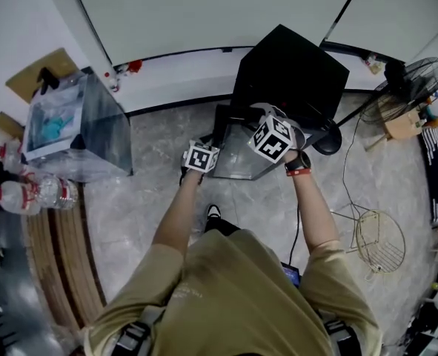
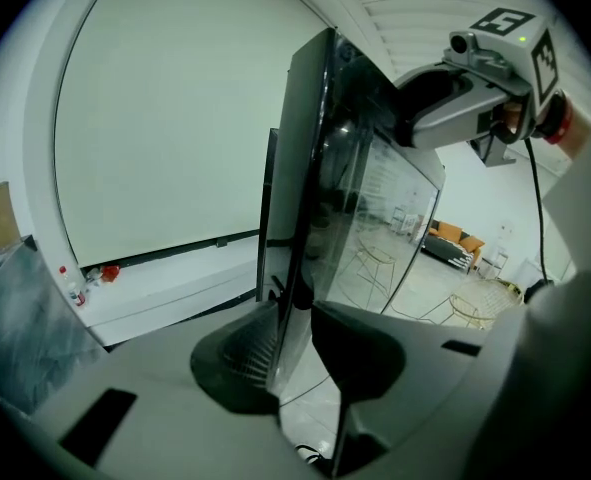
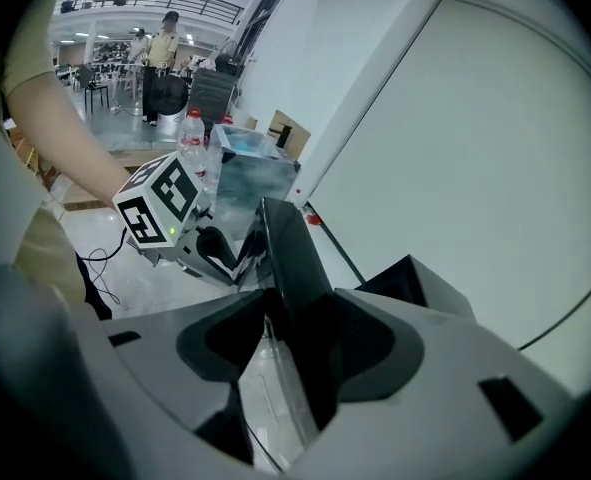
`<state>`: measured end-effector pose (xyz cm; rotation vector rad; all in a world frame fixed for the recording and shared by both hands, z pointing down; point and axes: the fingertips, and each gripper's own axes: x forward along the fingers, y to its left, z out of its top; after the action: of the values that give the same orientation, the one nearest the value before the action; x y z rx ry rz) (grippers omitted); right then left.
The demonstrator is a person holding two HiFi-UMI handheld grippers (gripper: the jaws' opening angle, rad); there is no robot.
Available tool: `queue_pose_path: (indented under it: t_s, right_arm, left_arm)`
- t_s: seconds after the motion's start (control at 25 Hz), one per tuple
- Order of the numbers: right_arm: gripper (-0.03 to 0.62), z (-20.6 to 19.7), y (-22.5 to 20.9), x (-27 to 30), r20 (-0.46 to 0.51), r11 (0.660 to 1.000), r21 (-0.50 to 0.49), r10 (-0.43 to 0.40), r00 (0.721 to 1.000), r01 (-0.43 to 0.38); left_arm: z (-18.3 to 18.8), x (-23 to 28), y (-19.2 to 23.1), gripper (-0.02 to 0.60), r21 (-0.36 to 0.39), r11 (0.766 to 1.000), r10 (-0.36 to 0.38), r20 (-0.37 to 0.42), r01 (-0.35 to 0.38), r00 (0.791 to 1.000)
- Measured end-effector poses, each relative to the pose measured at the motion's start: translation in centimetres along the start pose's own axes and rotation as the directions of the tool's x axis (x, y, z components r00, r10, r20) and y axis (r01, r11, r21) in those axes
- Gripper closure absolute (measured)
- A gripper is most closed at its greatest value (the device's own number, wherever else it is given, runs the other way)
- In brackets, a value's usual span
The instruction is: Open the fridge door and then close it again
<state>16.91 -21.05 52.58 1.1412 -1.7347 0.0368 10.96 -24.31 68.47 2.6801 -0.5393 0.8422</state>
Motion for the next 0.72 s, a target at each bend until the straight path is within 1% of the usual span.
queue_pose_path:
  t_s: [0.24,0.44,0.56,0.72]
  right_arm:
    - [0.370,-0.2,1.7,-0.9,0.006,1.000,-0.027,0.006,1.000,-0.005]
    - [0.367,-0.4,2.6,-1.7,0.023,0.999,-0.048,0.010,1.000,-0.009]
    - [0.364,-0.4,3.4,-2.1,0.017,0.998,-0.061,0.014,1.000,-0.013]
    - [0.361,-0.5,4.3,-2.6,0.025,0.997,-0.077,0.029,0.999,-0.027]
  left_arm:
    - [-1.4,-1.4,-1.3,0.471,-0.032,0.999,0.008,0.015,-0.008,1.000]
    - [-2.0,-2.3,-2.4,0.474,-0.021,1.000,0.001,0.020,-0.001,1.000]
    - [-2.6,-2.9,-3.1,0.476,-0.012,1.000,0.025,0.012,-0.025,1.000]
    - [-3.7,-3.5,-3.9,0.477,0.004,0.998,0.062,-0.021,-0.062,0.998]
